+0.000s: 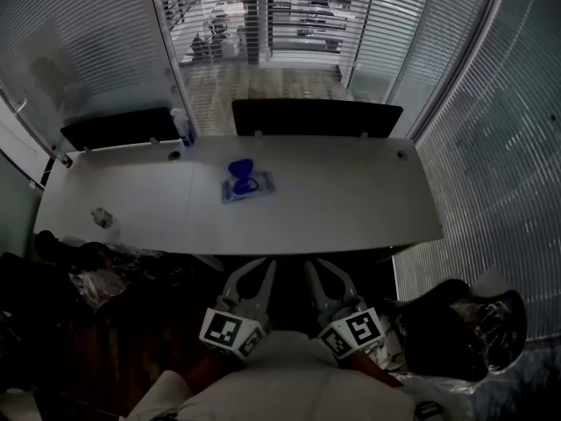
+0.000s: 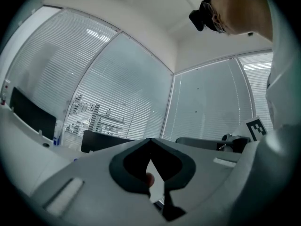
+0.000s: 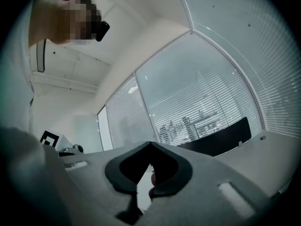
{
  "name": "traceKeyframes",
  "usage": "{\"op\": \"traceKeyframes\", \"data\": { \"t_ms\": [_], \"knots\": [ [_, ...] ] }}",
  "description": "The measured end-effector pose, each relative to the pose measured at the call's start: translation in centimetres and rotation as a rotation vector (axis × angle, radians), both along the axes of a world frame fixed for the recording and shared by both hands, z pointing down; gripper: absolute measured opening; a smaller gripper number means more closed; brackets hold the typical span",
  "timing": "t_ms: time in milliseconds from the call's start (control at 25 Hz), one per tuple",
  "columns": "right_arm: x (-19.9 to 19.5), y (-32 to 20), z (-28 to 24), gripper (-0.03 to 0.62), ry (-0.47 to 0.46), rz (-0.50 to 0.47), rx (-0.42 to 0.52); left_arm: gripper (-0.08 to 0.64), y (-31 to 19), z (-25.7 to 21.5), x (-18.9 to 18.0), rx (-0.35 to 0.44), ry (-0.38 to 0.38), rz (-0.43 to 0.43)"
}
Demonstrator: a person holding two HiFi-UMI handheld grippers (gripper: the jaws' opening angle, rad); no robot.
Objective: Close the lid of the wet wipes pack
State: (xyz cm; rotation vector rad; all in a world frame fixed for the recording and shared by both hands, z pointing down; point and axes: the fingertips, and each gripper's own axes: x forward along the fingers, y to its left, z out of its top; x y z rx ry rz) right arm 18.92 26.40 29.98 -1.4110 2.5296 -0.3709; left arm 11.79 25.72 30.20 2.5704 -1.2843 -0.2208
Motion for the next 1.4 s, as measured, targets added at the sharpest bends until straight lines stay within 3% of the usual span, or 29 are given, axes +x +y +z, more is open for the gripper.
{"op": "traceKeyframes", "data": {
  "t_ms": [360,880,1400],
  "knots": [
    [-3.7,-8.0,0.3,0.000,0.037,-0.023,-0.002,0.003,-7.9,0.6,-3.6,-0.008,0.024,-0.013],
    [-10.1,-22.0,-0.7,0.000,0.096,-0.001,-0.010,0.003,-22.0,0.2,-9.6,-0.008,0.010,0.037],
    [-14.0,-29.2,0.1,0.000,0.124,0.020,-0.031,0.002,-28.8,1.3,-14.4,-0.038,0.033,0.023]
  ]
}}
